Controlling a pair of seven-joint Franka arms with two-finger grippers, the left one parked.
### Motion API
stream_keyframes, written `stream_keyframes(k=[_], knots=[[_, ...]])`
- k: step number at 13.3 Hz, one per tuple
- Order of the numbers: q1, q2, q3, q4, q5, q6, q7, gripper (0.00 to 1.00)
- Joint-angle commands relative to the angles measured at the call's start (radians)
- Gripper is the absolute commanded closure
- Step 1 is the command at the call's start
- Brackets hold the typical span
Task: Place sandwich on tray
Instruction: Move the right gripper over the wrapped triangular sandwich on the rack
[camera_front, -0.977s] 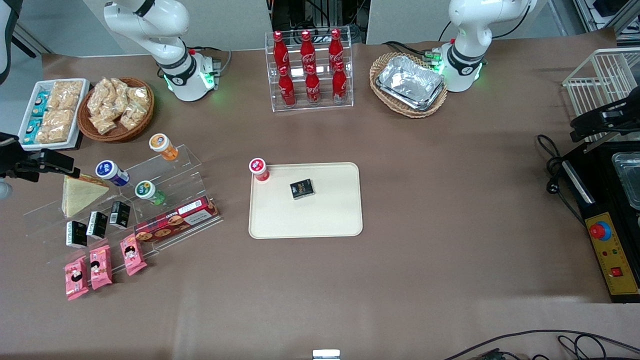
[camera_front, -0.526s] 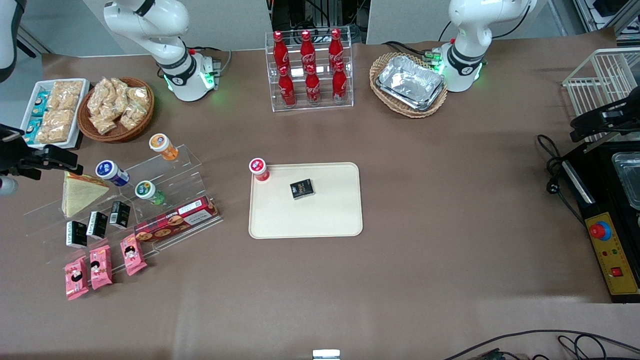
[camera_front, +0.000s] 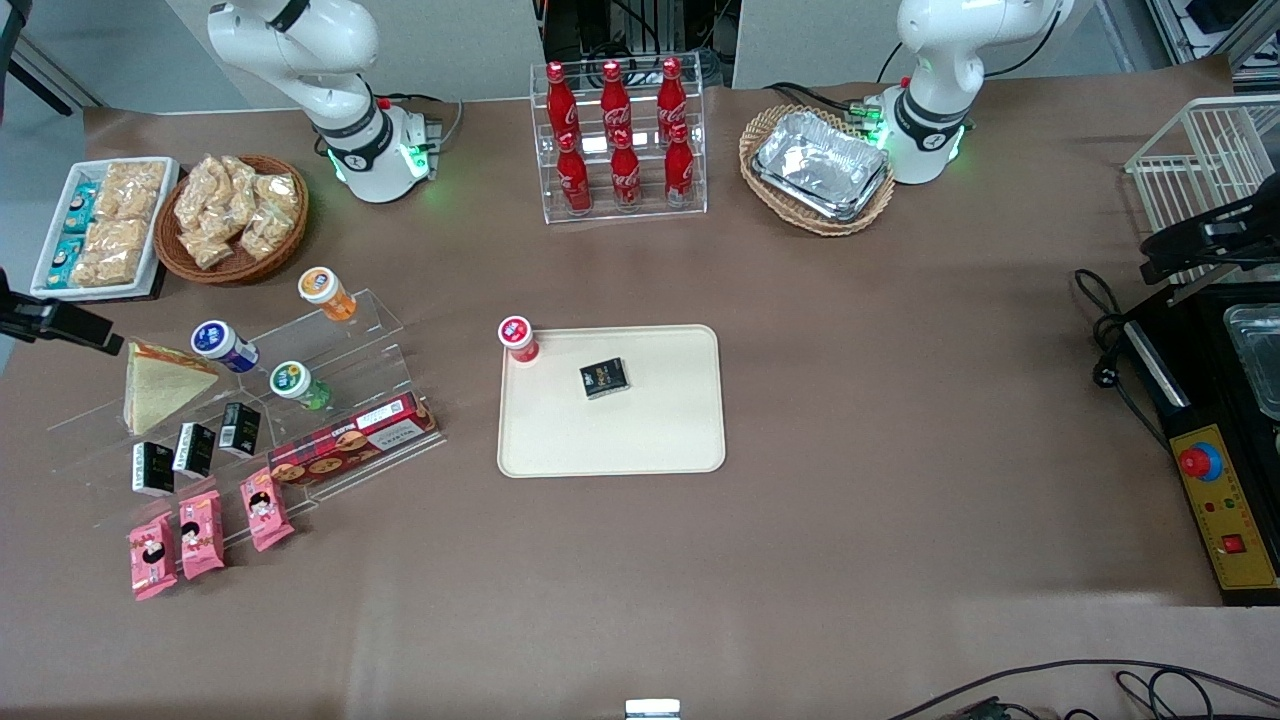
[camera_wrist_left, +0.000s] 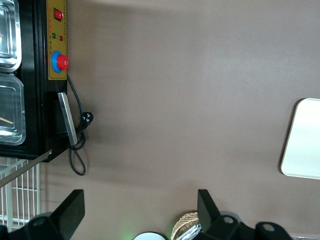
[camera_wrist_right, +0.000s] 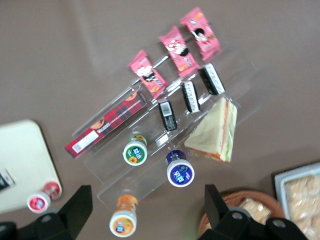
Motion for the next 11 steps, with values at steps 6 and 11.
stream_keyframes(k=[6, 11], knots=[[0.003, -0.006, -0.105, -0.093, -0.014, 0.040, 0.354, 0.00], [0.005, -0.019, -0.174, -0.317, -0.003, 0.284, 0.350, 0.00]])
